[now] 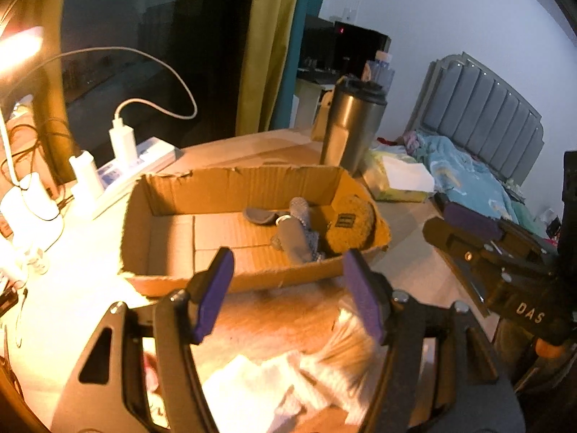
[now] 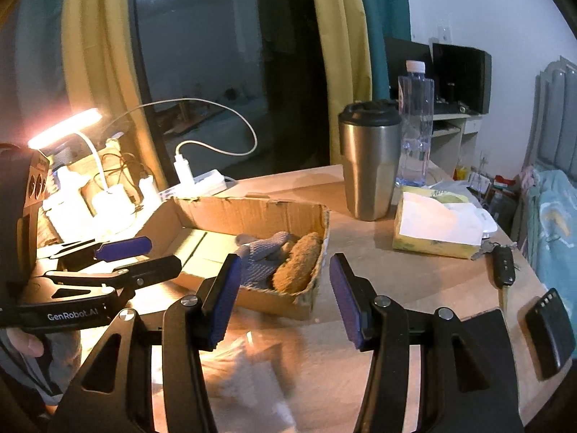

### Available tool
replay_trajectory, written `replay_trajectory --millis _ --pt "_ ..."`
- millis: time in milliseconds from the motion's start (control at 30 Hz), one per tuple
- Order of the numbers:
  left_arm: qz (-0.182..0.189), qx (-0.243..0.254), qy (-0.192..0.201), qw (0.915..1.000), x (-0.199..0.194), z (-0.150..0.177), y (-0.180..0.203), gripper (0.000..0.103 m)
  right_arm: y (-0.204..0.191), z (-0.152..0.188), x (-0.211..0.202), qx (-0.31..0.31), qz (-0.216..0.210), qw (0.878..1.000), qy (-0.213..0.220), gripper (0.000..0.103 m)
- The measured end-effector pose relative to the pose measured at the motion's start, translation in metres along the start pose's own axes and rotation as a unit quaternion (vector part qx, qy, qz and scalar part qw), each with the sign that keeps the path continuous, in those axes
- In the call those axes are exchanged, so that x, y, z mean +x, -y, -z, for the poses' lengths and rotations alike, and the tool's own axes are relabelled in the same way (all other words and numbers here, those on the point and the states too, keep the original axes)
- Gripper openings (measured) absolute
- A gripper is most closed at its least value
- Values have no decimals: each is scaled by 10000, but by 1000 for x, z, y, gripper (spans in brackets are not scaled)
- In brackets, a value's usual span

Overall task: Organize soft objects
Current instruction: 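Open both tools to release sock and bear, then withdraw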

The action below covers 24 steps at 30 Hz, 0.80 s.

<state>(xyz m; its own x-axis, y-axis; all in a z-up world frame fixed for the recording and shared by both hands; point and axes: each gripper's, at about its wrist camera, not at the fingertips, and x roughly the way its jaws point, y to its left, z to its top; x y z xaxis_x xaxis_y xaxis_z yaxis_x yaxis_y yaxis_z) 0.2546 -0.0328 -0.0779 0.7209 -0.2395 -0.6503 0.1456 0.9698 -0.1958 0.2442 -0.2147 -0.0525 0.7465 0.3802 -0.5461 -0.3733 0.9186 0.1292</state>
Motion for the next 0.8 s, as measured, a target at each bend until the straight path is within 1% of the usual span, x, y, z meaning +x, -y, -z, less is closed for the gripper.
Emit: replay_trajectory --millis 333,633,667,700,733,800 --pt "-68 -109 230 9997 -51 33 -18 65 -39 13 -29 -239 -27 9997 72 54" --pt "-172 -291 347 9988 -76 59 -36 65 -73 28 -39 -455 -82 9989 -34 55" --pt "-179 -306 360 9987 -78 62 -37 65 -76 29 -40 -482 -83 9988 -45 58" --pt "-190 -319 362 9987 -80 65 -39 65 -79 30 -40 -507 -81 9987 -59 66" --pt "-201 -332 345 9986 -80 67 -40 66 -80 32 -40 -521 -90 9986 -76 68" --pt "-204 -341 317 9987 -81 73 -41 66 -84 35 -39 -507 -170 9985 -149 69"
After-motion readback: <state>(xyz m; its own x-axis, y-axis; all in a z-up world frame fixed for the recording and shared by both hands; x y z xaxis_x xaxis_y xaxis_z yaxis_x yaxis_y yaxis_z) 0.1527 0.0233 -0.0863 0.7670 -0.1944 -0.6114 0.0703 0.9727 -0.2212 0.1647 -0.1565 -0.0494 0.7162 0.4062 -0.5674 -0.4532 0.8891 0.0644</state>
